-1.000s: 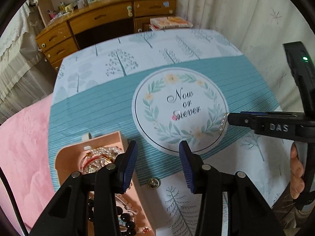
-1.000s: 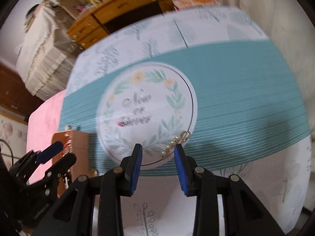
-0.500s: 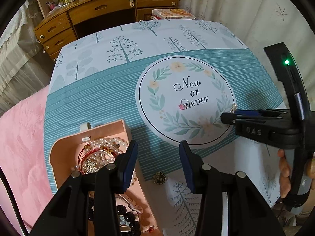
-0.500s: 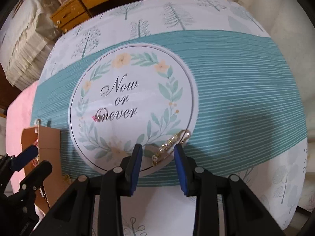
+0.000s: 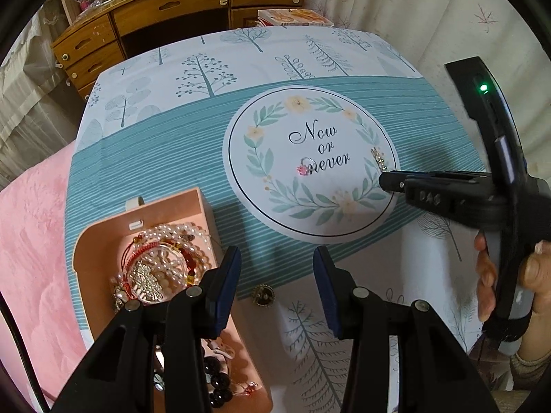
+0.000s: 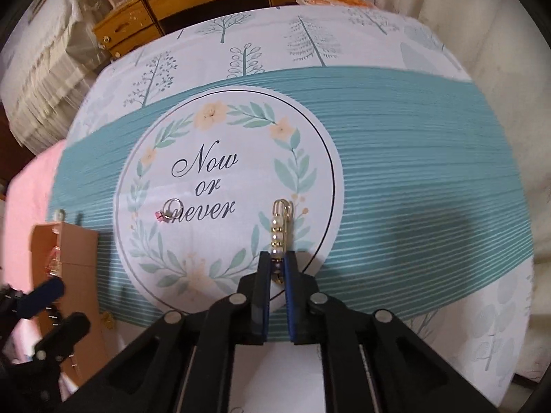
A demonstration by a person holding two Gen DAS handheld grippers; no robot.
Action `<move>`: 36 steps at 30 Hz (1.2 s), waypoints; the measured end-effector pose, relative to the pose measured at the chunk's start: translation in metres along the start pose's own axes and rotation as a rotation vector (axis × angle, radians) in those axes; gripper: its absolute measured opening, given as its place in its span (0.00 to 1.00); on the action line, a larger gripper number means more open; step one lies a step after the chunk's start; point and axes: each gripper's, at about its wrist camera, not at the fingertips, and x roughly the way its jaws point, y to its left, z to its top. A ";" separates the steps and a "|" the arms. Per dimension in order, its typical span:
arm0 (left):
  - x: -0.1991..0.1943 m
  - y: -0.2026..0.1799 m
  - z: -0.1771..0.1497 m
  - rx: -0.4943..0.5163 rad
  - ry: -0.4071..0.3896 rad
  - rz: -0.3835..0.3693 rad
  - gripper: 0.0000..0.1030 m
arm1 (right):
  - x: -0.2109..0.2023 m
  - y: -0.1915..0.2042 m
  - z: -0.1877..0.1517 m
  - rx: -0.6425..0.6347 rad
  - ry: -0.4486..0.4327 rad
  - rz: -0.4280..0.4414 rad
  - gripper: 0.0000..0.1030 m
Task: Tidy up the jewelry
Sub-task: 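Grasp the pearl safety pin brooch with the right tool, then grasp the silver ring on the card with the left tool while the right tool carries the pin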
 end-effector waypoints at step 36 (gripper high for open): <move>0.093 -0.046 0.085 0.167 0.117 0.136 0.37 | -0.031 -0.065 -0.002 0.103 -0.034 0.325 0.07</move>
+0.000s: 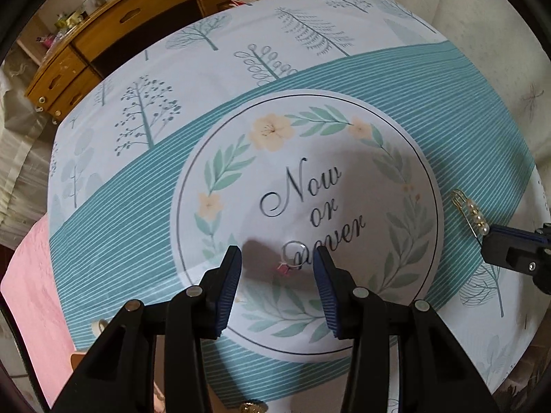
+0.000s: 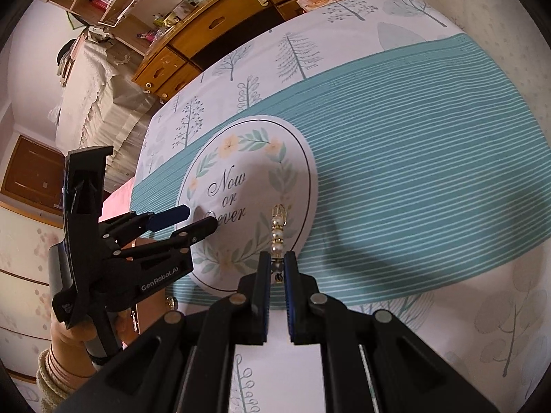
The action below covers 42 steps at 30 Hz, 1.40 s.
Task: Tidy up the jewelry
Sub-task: 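Grasp the silver ring on the card with the left tool while the right tool carries the pin, then drop the ring into the box with the left tool while the right tool drops the pin in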
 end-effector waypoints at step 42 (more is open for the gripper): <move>-0.152 0.143 -0.222 -0.481 -0.379 -0.206 0.13 | -0.017 0.204 -0.092 -0.502 -0.070 0.253 0.07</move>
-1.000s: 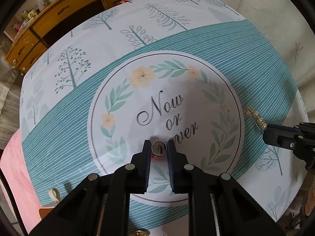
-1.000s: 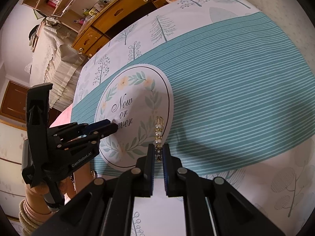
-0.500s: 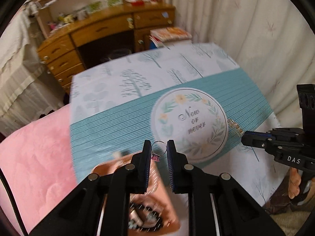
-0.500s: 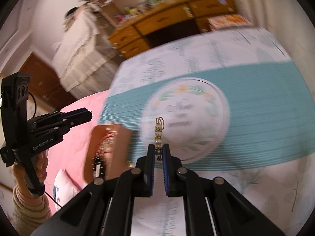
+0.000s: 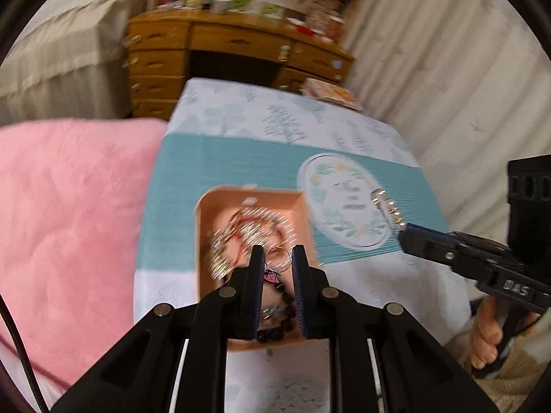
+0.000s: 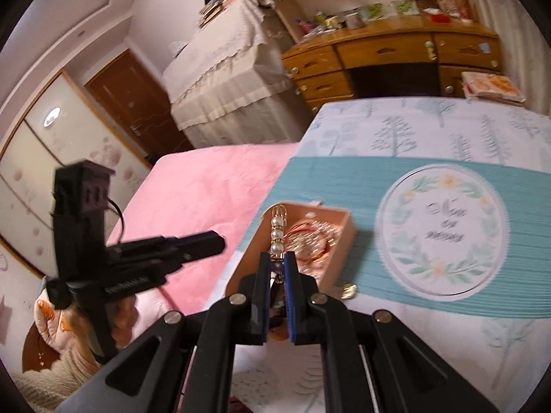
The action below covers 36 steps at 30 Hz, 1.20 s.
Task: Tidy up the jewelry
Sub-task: 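Drop the ring into the box with the left tool while the right tool drops the pin in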
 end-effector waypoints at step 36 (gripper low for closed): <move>0.030 0.028 -0.068 -0.035 -0.161 0.031 0.50 | 0.058 -0.024 -0.017 0.005 -0.019 0.079 0.09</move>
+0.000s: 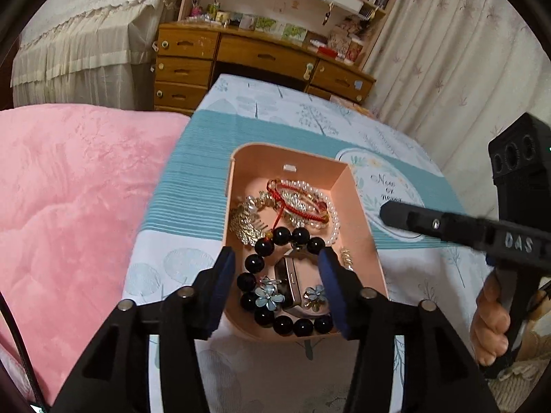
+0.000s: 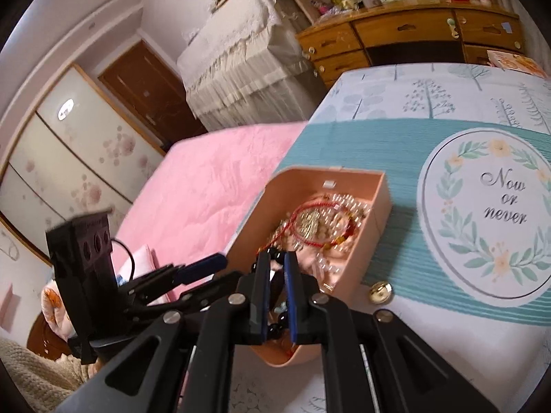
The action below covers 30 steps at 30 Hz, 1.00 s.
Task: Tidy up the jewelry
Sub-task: 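Drop the ring into the box with the left tool while the right tool drops the pin in, then grasp the gold round pin beside the box with the right tool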
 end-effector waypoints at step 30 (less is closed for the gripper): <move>-0.001 -0.007 0.077 -0.099 -0.051 -0.008 0.78 | -0.003 -0.025 -0.012 -0.376 0.161 -0.215 0.28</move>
